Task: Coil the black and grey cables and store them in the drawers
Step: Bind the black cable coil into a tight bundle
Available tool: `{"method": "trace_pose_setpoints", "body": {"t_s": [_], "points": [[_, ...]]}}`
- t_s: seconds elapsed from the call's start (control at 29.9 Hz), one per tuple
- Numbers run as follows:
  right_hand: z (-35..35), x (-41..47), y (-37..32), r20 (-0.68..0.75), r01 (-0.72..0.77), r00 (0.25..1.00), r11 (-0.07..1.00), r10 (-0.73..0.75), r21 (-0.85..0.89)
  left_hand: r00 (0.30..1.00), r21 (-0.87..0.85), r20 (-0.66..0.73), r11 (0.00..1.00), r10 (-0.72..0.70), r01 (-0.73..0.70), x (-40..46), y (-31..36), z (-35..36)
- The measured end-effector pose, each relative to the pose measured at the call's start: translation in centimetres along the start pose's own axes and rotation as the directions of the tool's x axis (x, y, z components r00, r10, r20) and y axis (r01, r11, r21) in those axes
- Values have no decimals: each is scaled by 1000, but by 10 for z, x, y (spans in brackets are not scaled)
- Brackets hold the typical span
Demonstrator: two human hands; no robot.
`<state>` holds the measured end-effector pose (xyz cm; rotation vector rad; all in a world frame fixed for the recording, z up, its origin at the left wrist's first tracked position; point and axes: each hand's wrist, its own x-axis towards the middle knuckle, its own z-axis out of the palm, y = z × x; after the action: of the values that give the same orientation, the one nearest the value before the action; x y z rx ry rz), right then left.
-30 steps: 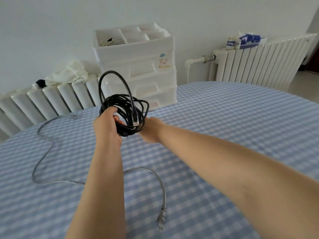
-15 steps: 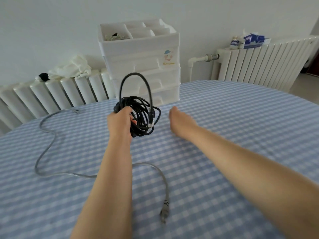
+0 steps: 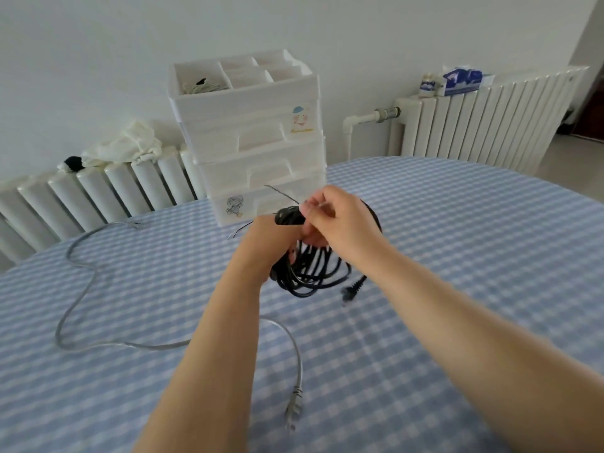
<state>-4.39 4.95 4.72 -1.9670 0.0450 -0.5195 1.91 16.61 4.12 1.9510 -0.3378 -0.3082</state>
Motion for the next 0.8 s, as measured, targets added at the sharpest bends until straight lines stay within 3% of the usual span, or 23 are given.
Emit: {"method": "trace_pose_setpoints", "body": {"t_s": [0.1, 0.2, 0.37, 0.57, 0.74, 0.8], "points": [[-8, -1, 22, 29, -128, 992, 986, 125, 111, 989, -12, 147, 1000, 30, -29, 0, -1, 4], [-14, -2, 27, 86, -209, 977, 954, 195, 214, 980, 18, 197, 999, 30, -34, 2, -5, 4], [-9, 0, 26, 123, -223, 971, 964, 206, 143, 967, -68, 256, 998, 16, 1, 2, -9, -4], [-1, -7, 23, 68, -92, 993, 994, 96, -54, 979, 43, 202, 998, 35, -44, 0, -7, 5], [-4, -9, 19, -5, -99, 995, 992, 99, -75, 991, 83, 135, 996, 18, -30, 0, -4, 14], [-5, -9, 17, 20, -93, 995, 982, 97, -162, 995, 82, 97, 996, 23, -31, 1, -4, 16]]}}
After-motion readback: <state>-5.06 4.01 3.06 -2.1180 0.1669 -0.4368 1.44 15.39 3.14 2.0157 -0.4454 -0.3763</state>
